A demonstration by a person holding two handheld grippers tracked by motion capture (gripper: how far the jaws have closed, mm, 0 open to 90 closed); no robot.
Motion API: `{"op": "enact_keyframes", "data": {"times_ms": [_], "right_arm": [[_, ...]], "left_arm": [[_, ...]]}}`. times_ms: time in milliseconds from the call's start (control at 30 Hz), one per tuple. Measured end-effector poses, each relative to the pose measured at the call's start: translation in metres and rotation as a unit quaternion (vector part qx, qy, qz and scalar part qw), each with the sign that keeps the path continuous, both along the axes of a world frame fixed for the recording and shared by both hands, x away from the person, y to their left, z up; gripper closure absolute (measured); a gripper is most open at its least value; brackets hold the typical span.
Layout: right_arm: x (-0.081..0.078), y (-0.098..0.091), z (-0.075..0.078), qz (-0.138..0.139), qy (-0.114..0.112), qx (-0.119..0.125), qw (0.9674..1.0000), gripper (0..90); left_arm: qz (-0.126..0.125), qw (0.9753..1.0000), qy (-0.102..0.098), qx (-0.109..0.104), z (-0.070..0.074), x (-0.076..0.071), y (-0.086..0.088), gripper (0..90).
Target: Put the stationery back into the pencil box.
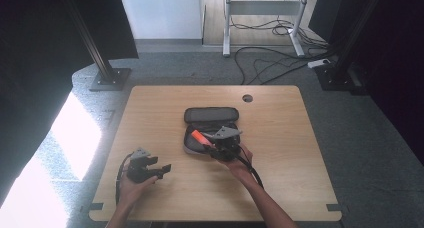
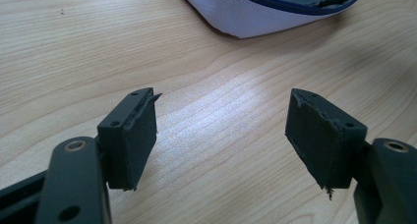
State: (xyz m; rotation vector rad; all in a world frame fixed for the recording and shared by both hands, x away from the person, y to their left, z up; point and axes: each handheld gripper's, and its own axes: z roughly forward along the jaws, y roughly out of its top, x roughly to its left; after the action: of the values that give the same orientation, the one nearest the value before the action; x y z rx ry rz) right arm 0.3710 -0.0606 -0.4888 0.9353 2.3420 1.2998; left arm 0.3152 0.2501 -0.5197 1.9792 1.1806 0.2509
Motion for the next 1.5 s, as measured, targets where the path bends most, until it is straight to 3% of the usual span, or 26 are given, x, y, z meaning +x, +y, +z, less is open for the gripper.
{"op": "enact_keyframes", "data": {"times_ms": [833, 1500], "right_arm": [[0.024, 0.007, -0.006, 0.0, 0.007, -0.016, 0.9999, 65.6], [0.049, 0.016, -0.024, -0.003, 0.021, -0.037, 0.9991, 65.5]], "left_arm": [[-0.002, 1.0, 0.001, 0.001, -0.001, 0.0, 0.0, 28.4], [-0.001, 1.0, 0.003, 0.002, -0.002, 0.0, 0.001, 28.4]]}}
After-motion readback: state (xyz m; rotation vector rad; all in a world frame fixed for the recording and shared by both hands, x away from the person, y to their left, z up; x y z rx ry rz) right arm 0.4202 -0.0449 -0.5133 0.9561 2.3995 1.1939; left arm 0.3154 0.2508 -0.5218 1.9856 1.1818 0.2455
